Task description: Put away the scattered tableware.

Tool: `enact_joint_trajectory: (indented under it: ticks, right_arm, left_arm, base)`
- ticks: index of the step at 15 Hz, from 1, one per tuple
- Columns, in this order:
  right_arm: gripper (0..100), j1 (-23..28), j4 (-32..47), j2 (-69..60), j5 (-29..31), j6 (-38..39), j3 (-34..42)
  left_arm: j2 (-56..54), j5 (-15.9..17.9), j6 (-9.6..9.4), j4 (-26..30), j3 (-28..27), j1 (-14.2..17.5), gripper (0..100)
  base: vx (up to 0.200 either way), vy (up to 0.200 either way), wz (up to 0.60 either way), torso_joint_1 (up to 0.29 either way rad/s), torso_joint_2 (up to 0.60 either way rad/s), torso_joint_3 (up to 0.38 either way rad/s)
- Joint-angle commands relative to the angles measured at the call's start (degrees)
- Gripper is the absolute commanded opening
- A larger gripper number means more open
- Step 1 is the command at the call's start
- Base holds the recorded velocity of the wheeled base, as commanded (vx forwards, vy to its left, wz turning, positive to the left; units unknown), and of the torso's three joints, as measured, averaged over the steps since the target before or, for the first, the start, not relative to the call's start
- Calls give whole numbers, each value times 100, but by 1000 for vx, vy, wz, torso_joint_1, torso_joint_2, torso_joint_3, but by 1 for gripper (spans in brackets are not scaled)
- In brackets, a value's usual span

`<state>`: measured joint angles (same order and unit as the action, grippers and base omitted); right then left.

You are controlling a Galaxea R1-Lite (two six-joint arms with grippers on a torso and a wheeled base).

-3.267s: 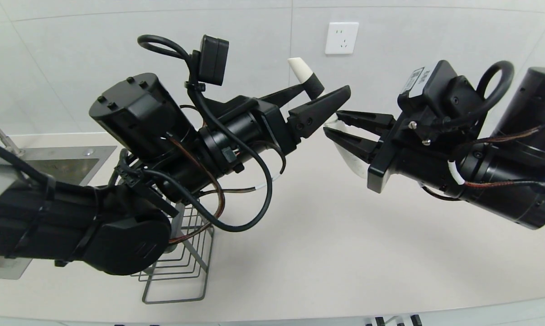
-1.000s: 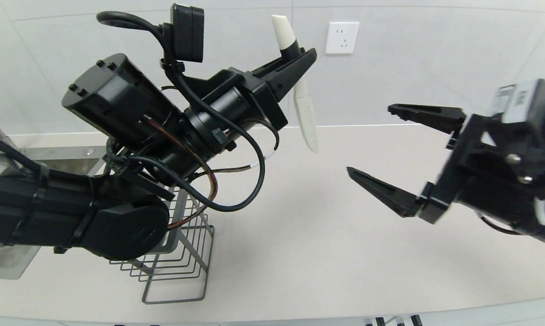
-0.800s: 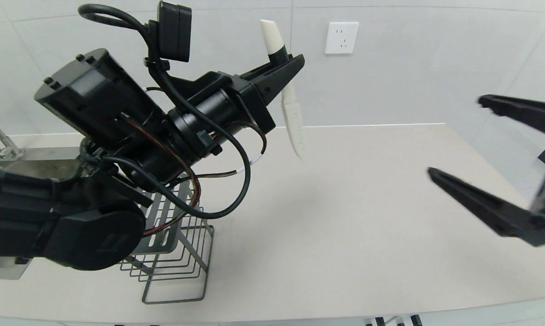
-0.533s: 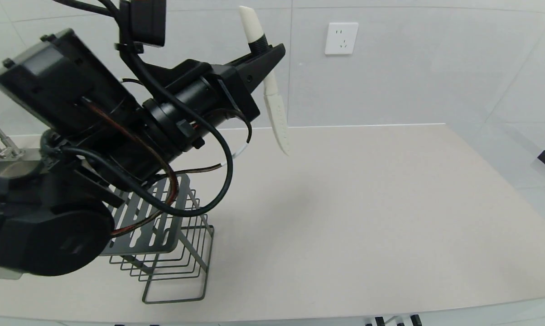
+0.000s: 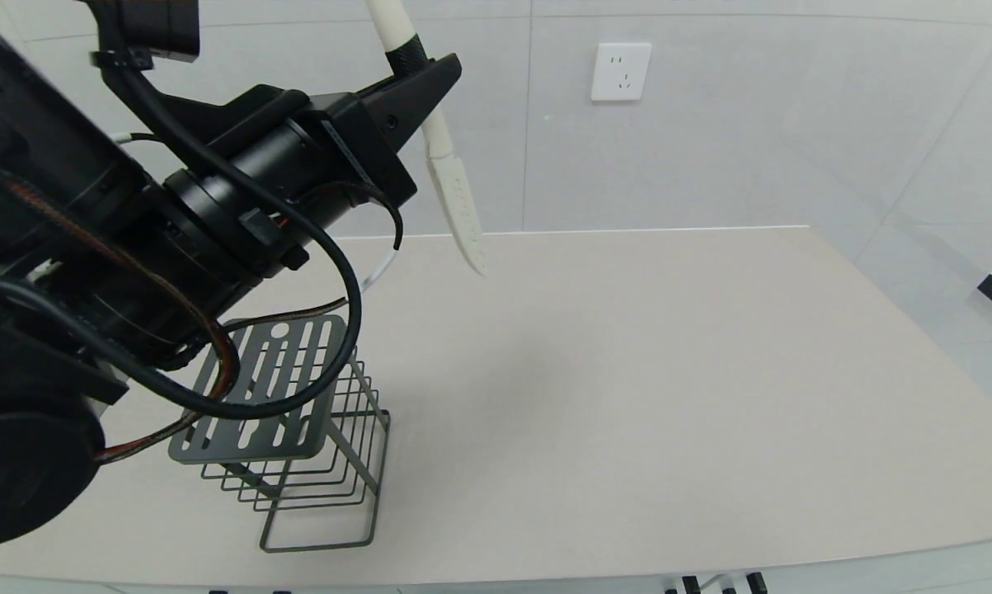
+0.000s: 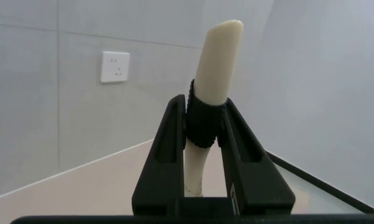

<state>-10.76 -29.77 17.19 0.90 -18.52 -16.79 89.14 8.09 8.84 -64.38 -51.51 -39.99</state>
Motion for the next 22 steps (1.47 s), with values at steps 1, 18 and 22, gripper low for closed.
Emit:
enact_joint_trajectory:
  ticks: [1, 18, 22]
  right_arm:
    - [0, 655, 323, -488, -11, 217, 141]
    - [0, 1068, 2511, -1657, 156, 1606, 1679]
    - [0, 1059, 3038, -1675, -2, 1790, 1670]
  left_arm:
    - [-133, -1, -5, 13, 18, -1, 0]
    - [-1417, -62, -480, 198, 1143, 351, 0]
    - [-2120, -54, -664, 892, 1266, 711, 0]
  base:
    - [0, 0, 0, 0, 0, 0]
    - [0, 0, 0, 0, 0, 0]
    - [0, 0, 0, 0, 0, 0]
